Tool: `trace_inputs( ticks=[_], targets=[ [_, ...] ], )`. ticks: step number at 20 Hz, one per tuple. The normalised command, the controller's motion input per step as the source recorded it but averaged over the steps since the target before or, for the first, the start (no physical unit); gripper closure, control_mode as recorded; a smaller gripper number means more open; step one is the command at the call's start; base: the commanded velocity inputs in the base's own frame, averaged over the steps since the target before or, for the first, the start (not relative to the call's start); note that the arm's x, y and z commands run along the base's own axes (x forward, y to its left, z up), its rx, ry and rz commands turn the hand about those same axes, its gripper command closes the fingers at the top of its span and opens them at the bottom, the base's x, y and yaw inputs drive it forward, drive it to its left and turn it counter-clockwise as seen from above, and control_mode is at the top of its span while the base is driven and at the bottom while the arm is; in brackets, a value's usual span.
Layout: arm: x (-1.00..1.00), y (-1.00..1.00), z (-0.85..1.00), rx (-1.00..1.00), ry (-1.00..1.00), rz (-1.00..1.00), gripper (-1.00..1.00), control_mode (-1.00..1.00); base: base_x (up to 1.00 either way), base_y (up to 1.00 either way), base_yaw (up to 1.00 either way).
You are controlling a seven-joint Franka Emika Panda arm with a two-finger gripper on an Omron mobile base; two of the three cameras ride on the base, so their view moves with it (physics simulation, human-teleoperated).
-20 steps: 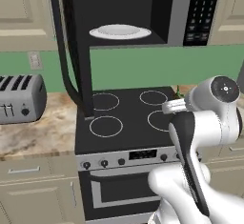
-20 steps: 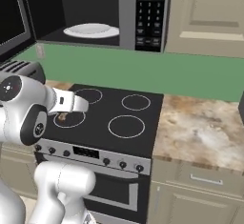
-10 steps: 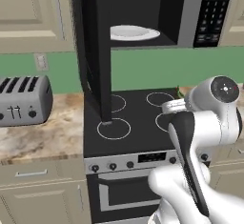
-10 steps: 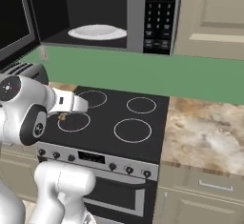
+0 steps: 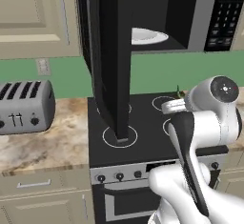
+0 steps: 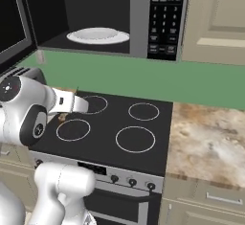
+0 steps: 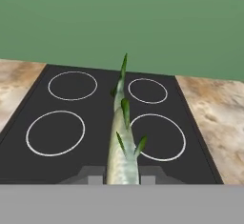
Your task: Transport the fish from the fridge to the microwave and turn on the microwave.
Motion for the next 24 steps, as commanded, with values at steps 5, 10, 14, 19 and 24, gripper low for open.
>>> trace_inputs(
  ticks=[5, 10, 14, 19, 24],
  targets=[
    [0.00, 0.00, 0.00, 0.00, 0.00, 0.00, 1.00, 1.00, 0.40, 0.21, 0.00],
    [0.00, 0.00, 0.00, 0.00, 0.00, 0.00, 1.00, 1.00, 0.44, 0.19, 0.00],
    [0.00, 0.00, 0.00, 0.00, 0.00, 0.00, 1.00, 1.00, 0.42, 0.17, 0.00],
    [0.00, 0.00, 0.00, 0.00, 0.00, 0.00, 1.00, 1.00, 0.15, 0.04, 0.00],
    [0.00, 0.00, 0.00, 0.00, 0.00, 0.00, 1.00, 1.00, 0.00, 0.00, 0.00]
  ],
)
